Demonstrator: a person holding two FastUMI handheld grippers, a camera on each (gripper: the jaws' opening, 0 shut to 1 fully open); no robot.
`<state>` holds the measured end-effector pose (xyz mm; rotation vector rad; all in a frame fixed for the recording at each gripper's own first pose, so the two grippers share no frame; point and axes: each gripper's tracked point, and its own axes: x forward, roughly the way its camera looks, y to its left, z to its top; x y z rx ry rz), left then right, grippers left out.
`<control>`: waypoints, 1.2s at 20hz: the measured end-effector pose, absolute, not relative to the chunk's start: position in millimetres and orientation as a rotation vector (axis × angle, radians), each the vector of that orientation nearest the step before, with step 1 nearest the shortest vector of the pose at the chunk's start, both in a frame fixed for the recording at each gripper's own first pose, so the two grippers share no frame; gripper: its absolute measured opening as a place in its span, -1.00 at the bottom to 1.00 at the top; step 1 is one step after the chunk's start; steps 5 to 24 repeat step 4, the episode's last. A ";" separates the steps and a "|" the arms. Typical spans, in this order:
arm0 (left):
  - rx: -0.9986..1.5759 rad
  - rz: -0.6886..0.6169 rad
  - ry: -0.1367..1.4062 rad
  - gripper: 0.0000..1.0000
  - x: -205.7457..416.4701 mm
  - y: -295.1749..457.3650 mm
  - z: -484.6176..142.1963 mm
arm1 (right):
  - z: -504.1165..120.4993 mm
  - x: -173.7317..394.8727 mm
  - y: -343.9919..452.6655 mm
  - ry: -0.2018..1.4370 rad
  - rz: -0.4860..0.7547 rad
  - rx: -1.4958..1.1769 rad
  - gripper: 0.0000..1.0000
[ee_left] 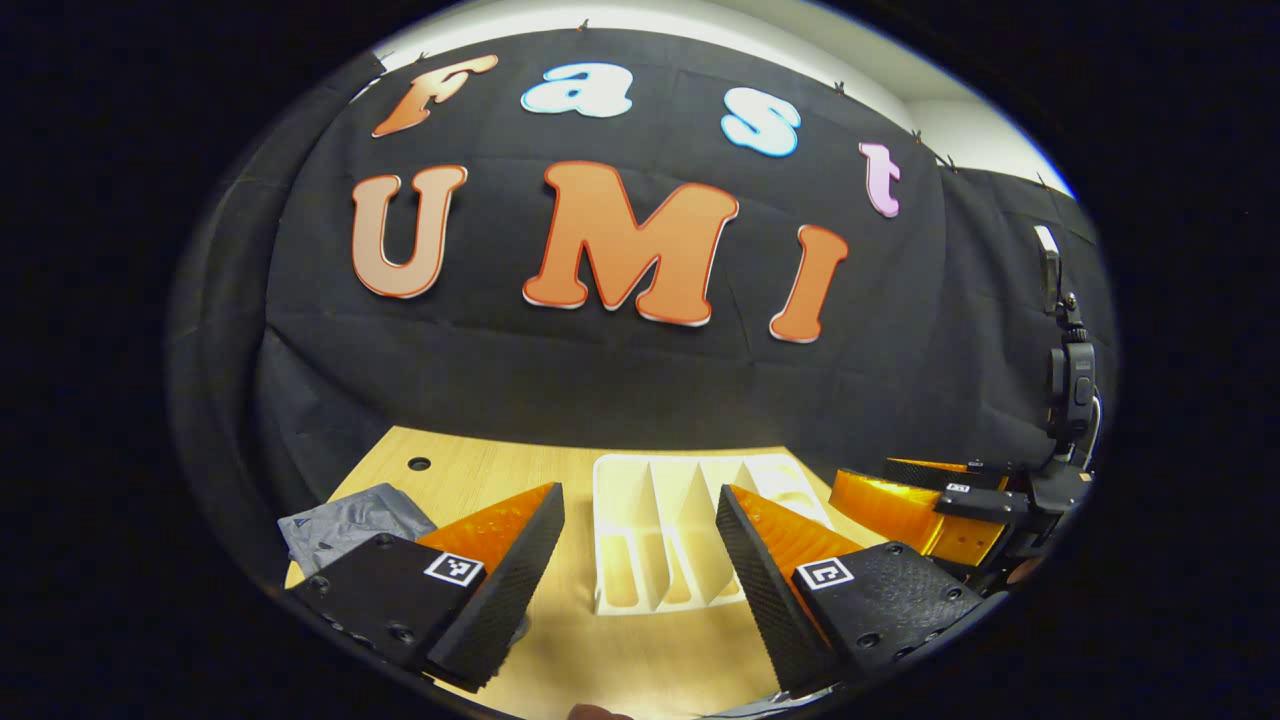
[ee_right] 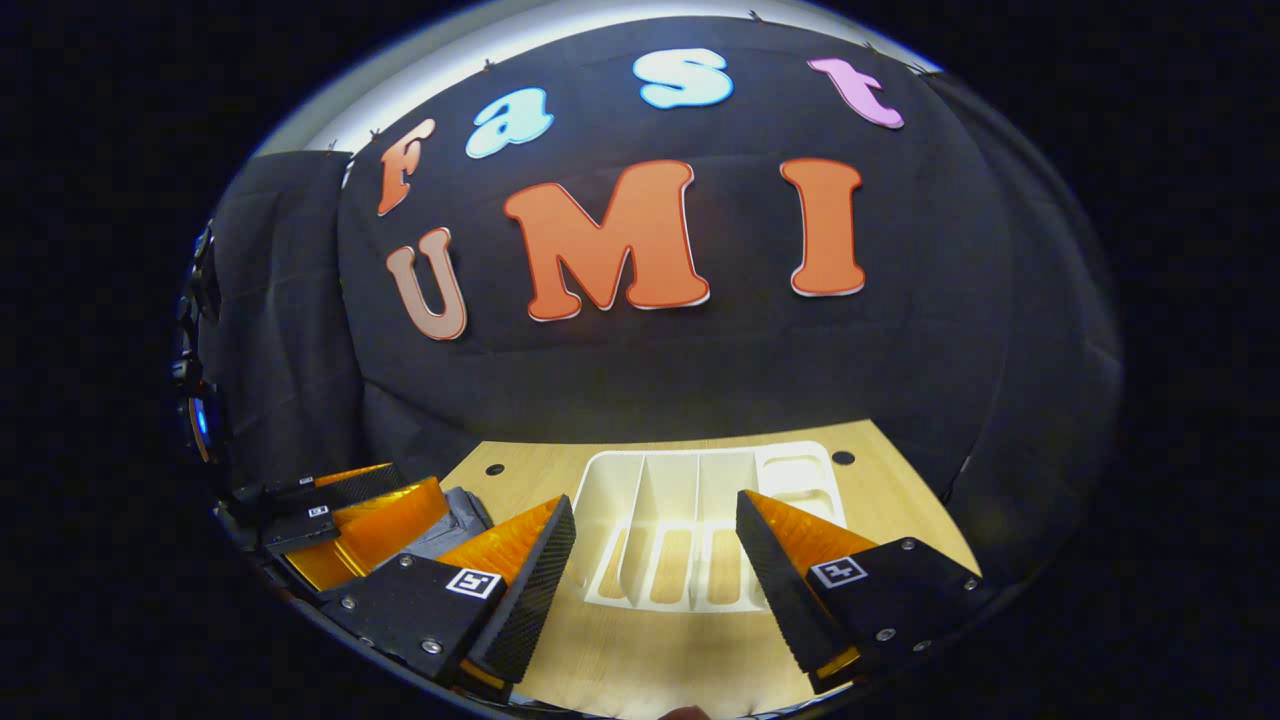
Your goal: Open the schoolbag, grab two books from the bookshelf and put them into the schoolbag.
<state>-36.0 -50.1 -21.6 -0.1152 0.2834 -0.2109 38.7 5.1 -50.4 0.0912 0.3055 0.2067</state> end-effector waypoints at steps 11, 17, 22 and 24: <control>-0.107 -0.156 0.146 0.95 -42.3 -62.4 2.5 | -14.8 43.3 -9.3 0.178 0.197 0.078 0.92; -0.107 -0.156 0.146 0.95 -42.3 -62.4 2.5 | -14.8 43.3 -9.3 0.178 0.197 0.078 0.92; -0.107 -0.156 0.146 0.95 -42.3 -62.4 2.5 | -14.8 43.3 -9.3 0.178 0.197 0.078 0.92; -0.107 -0.156 0.146 0.95 -42.3 -62.4 2.5 | -14.8 43.3 -9.3 0.178 0.197 0.078 0.92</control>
